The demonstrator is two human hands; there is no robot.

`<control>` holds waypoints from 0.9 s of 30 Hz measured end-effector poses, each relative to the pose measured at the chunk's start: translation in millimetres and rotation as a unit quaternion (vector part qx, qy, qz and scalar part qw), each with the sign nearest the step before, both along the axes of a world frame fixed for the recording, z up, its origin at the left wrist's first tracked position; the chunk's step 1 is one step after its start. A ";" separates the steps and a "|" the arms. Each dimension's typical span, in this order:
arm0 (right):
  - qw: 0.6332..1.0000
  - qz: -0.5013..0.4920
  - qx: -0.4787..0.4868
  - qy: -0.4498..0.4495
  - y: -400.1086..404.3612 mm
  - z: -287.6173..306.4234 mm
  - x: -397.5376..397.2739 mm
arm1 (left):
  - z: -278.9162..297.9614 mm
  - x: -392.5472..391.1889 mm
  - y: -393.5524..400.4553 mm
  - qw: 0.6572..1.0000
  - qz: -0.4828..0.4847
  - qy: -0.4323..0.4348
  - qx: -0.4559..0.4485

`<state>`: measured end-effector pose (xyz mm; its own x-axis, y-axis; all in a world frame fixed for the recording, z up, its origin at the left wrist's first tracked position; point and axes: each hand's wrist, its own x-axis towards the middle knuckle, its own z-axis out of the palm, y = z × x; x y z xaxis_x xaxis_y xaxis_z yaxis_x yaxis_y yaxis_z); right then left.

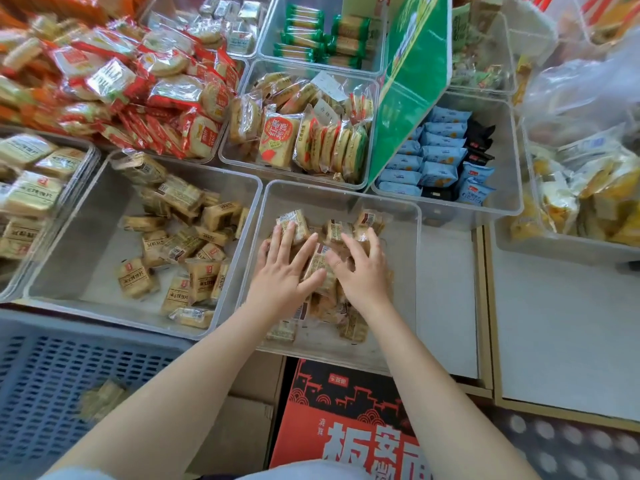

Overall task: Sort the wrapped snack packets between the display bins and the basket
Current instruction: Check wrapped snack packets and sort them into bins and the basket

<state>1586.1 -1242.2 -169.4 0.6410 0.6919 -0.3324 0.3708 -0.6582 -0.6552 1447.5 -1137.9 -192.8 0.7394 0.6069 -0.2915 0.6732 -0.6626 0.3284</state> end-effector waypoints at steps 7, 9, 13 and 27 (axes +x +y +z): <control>0.999 -0.047 -0.005 0.001 0.9 30.3 -14.1 | 43.7 -8.3 12.9 0.996 -0.006 -0.066 -0.065; 0.999 -0.026 0.013 -0.034 16.3 43.7 -31.0 | 55.2 -46.3 14.0 0.986 0.030 -0.166 -0.011; 0.995 0.055 0.083 -0.017 62.7 61.0 -95.3 | 35.6 -144.9 36.5 0.957 0.152 -0.221 0.115; 0.963 0.204 -0.177 0.022 195.9 -23.1 -193.2 | 6.1 -263.5 117.9 0.953 0.292 -0.030 0.074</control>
<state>1392.9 -1046.2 -192.5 0.3194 0.7218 -0.6139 0.6230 -0.6481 -0.4380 1184.0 -1020.0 -186.7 0.2753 0.9515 -0.1375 0.9243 -0.2226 0.3099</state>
